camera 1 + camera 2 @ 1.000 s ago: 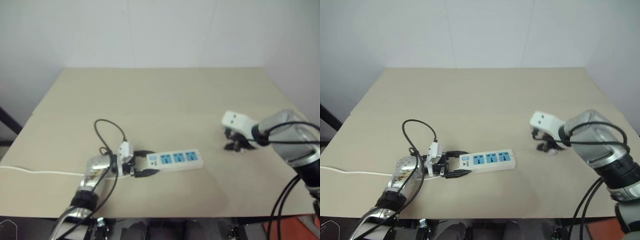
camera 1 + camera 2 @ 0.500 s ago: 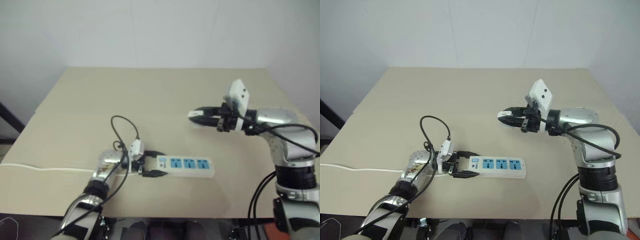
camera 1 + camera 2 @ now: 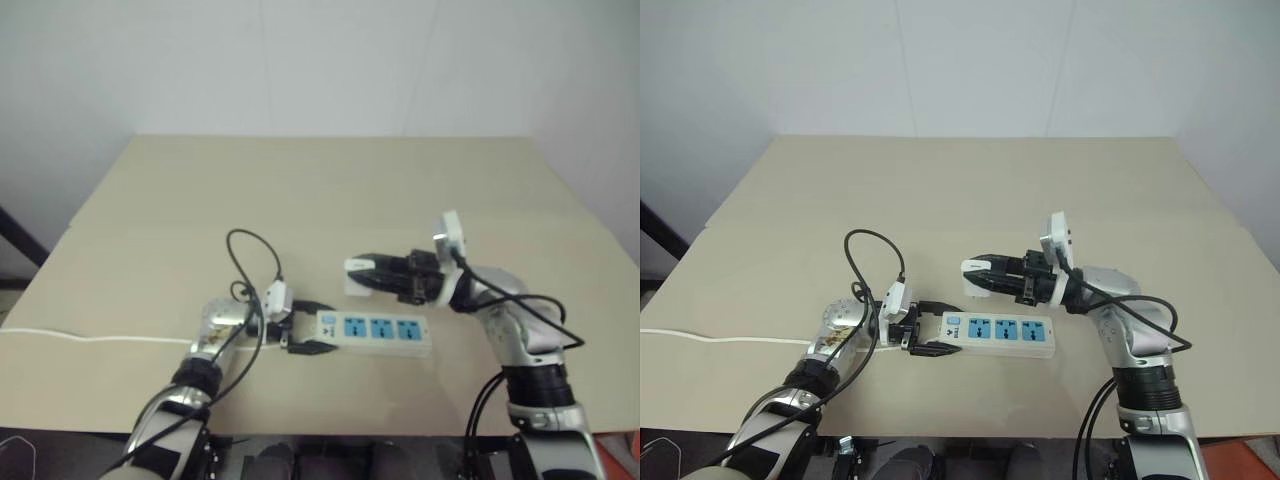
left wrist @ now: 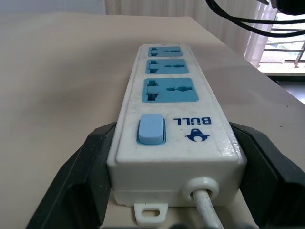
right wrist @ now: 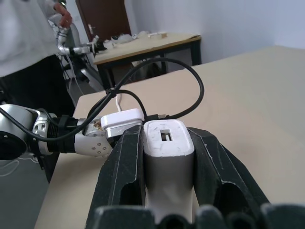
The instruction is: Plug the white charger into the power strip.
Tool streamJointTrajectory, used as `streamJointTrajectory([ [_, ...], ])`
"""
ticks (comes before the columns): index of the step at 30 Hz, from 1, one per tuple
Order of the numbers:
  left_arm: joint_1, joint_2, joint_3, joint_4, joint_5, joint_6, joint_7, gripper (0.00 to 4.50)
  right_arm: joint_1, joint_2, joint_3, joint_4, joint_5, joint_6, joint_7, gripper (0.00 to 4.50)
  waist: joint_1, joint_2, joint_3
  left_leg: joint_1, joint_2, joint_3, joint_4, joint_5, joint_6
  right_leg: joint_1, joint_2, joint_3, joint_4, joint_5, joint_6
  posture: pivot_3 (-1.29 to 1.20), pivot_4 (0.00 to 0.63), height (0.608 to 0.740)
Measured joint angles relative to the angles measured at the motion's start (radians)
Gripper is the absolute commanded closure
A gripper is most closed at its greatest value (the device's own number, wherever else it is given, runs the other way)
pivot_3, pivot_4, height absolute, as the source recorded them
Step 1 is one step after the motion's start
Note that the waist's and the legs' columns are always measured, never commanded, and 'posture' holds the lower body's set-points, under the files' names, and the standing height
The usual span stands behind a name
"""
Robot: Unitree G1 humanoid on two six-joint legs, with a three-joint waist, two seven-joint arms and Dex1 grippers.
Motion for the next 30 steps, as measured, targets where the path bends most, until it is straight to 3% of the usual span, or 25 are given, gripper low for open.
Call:
streamJointTrajectory([
  [8, 0.028, 0.002, -0.002, -0.035, 0.006, -0.001, 0.023, 1.23, 0.031, 0.019, 0.073, 0.099, -0.055, -0.169, 0.061, 3.39, -0.005, 0.000, 0.000, 0.001, 0.000, 0.000, 0.000, 0.000, 0.000, 0.000, 0.000, 0.000, 0.001, 0.000, 0.000, 0.00, 0.150, 0.740],
  [30, 0.038, 0.016, -0.002, -0.071, -0.002, 0.056, 0.020, 1.23, 0.000, 0.019, 0.090, 0.287, -0.101, -0.291, 0.145, 3.39, -0.014, 0.000, 0.000, 0.001, 0.000, 0.000, 0.000, 0.000, 0.000, 0.000, 0.000, 0.000, 0.001, 0.000, 0.000, 0.00, 0.150, 0.740],
])
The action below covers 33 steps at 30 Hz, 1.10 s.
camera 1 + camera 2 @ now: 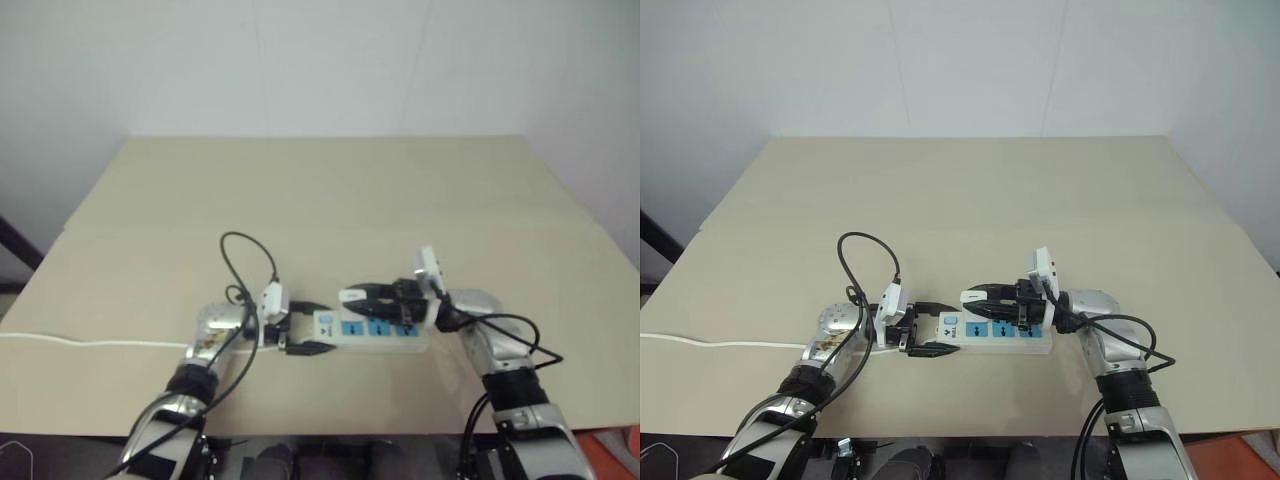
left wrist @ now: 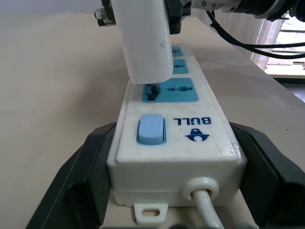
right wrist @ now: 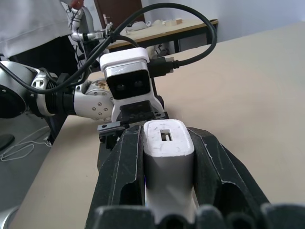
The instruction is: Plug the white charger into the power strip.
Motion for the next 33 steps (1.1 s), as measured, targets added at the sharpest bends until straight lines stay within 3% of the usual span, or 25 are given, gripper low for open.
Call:
streamJointTrajectory([
  [33, 0.003, 0.000, 0.004, -0.001, 0.001, 0.003, 0.011, 1.23, -0.003, 0.016, 0.022, 0.138, -0.028, -0.166, 0.040, 3.39, 0.001, 0.000, -0.004, 0.004, 0.000, 0.000, -0.001, 0.000, 0.000, 0.003, 0.000, 0.000, 0.000, 0.000, 0.000, 0.00, 0.150, 0.740],
])
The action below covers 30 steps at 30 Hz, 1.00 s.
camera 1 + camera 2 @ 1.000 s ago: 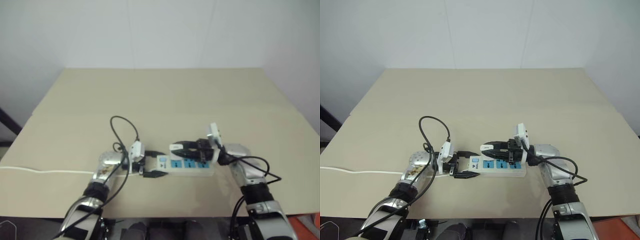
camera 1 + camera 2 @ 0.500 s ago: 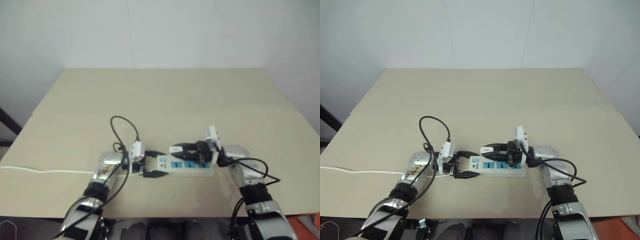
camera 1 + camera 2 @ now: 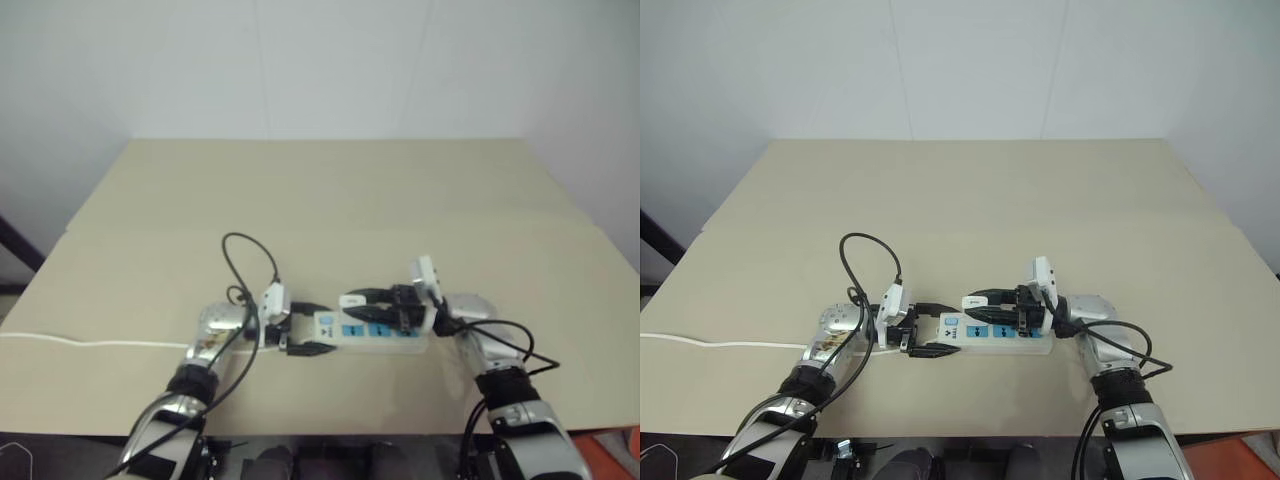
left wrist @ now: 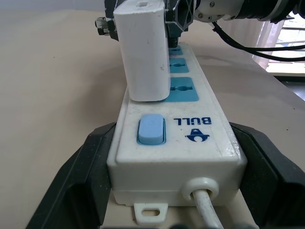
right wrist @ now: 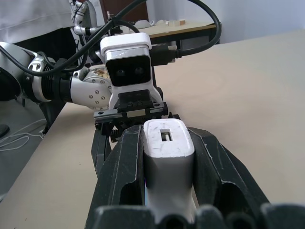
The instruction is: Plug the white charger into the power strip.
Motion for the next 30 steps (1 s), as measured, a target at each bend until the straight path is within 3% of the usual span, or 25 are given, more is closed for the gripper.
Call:
streamJointTrajectory([
  [20, 0.008, 0.001, -0.001, 0.000, 0.009, 0.006, 0.011, 1.23, 0.025, 0.017, 0.010, 0.052, -0.001, -0.094, 0.002, 3.39, -0.001, 0.000, -0.007, 0.009, 0.000, 0.000, -0.003, -0.004, 0.007, 0.004, 0.001, 0.000, -0.002, 0.000, 0.000, 0.00, 0.150, 0.740],
  [30, 0.013, 0.002, -0.001, 0.001, 0.011, 0.007, 0.016, 1.23, 0.012, 0.009, 0.035, 0.074, -0.005, -0.129, 0.005, 3.39, -0.005, 0.001, -0.008, 0.015, 0.001, 0.000, -0.004, -0.005, 0.008, 0.014, 0.001, 0.000, -0.004, -0.001, 0.001, 0.00, 0.150, 0.740],
])
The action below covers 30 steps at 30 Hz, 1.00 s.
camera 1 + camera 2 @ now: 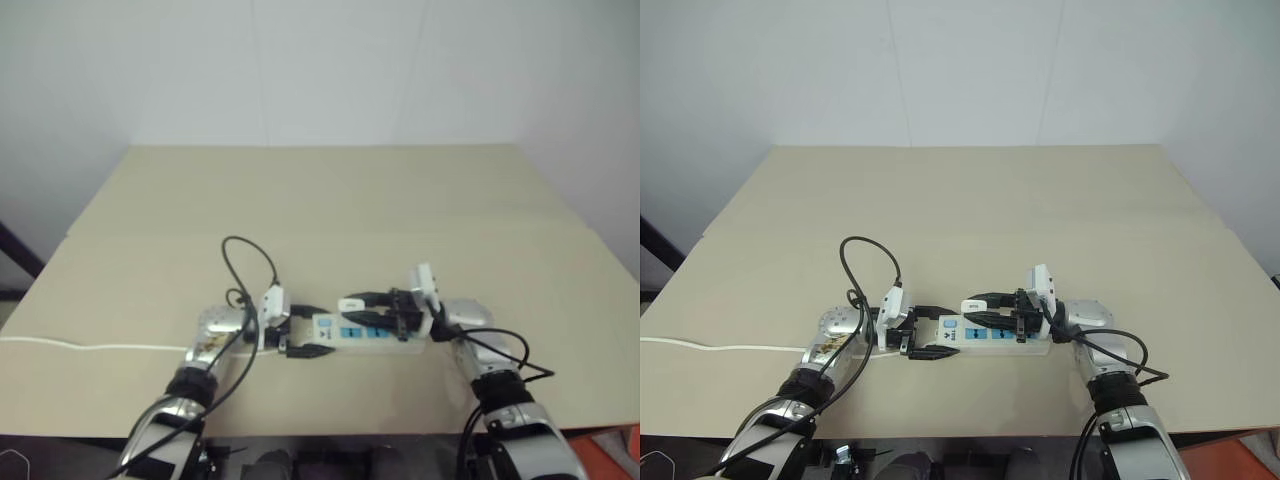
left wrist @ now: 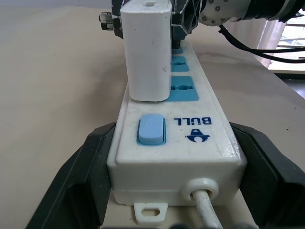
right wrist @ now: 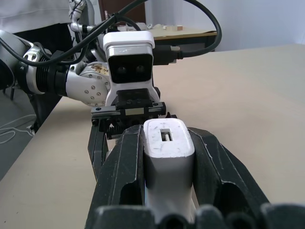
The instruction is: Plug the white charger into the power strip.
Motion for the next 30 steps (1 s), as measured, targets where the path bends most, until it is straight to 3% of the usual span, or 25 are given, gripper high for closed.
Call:
streamJointTrajectory([
  [30, 0.011, 0.000, 0.000, 0.000, 0.000, 0.015, 0.013, 1.23, -0.044, -0.029, 0.048, 0.018, -0.011, 0.053, -0.006, 3.39, -0.002, 0.000, -0.011, 0.002, 0.001, 0.000, -0.001, 0.000, 0.000, 0.001, 0.001, 0.000, -0.001, 0.000, 0.000, 0.00, 0.150, 0.740],
])
